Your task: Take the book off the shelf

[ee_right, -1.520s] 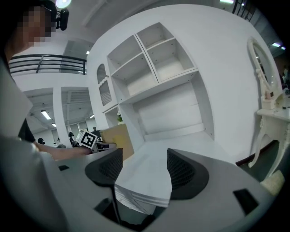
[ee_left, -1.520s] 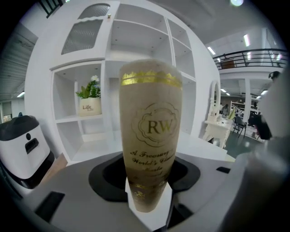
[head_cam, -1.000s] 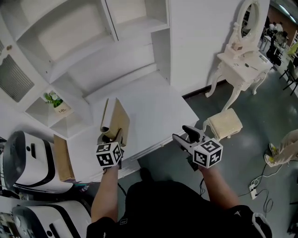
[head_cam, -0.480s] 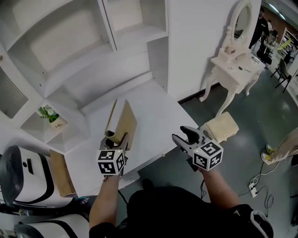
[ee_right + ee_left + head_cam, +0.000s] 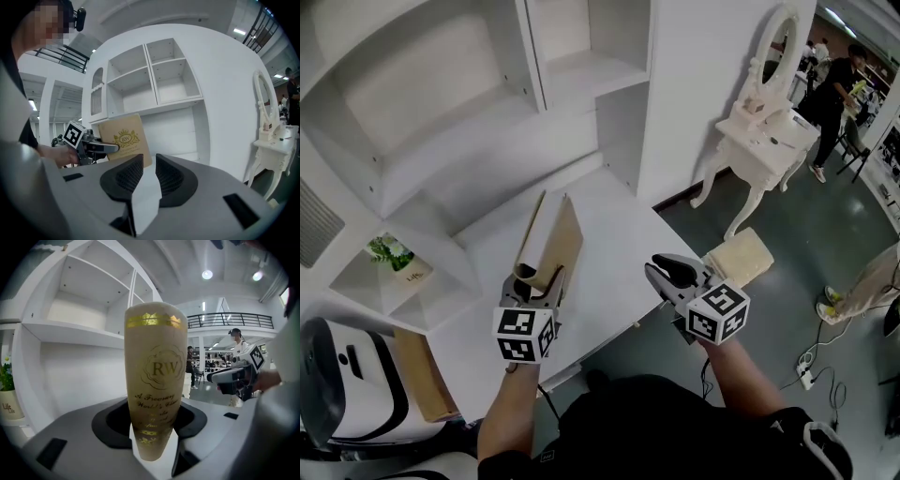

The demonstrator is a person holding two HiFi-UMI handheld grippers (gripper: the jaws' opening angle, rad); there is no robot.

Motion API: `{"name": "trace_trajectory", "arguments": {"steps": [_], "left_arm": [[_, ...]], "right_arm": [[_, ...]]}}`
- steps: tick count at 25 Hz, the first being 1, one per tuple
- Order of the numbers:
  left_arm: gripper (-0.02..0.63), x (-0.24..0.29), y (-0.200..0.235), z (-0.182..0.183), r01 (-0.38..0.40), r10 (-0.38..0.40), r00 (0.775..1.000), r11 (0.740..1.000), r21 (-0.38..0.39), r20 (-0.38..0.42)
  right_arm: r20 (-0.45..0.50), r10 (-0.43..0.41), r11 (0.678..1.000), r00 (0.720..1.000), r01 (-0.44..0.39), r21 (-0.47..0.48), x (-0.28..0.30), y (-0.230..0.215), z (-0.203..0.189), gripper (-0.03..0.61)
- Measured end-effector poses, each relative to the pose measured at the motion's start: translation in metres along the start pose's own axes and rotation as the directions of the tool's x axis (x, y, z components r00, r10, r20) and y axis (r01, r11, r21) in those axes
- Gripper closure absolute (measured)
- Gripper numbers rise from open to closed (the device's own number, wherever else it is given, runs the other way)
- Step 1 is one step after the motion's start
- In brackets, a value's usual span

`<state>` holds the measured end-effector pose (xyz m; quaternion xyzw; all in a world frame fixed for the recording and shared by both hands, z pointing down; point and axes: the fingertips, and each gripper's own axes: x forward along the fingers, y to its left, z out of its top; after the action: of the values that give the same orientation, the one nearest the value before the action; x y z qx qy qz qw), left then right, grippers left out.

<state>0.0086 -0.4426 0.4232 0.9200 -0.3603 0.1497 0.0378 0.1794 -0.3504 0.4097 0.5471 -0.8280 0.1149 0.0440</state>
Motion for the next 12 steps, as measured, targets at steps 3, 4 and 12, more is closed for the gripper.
{"name": "trace_trajectory", "arguments": {"steps": [3, 4, 12], "left_arm": [[0.394, 0.002, 0.006, 0.003, 0.036, -0.036, 0.999, 0.999, -0.01, 0.022], [0.394, 0.003, 0.009, 0.005, 0.043, -0.043, 0.999, 0.999, -0.016, 0.031], [0.394, 0.01, 0.023, 0.015, 0.046, -0.045, 0.997, 0.999, -0.019, 0.062]], "right_arm": [[0.007, -0.031, 0.999, 1.0, 0.031, 0.011, 0.007, 0.001, 0.006, 0.509], [0.011, -0.044, 0.999, 0.999, 0.044, 0.017, 0.009, -0.001, 0.008, 0.522], [0.078, -0.019, 1.0, 0.997, 0.016, 0.027, 0.023, 0.007, 0.024, 0.562]]}}
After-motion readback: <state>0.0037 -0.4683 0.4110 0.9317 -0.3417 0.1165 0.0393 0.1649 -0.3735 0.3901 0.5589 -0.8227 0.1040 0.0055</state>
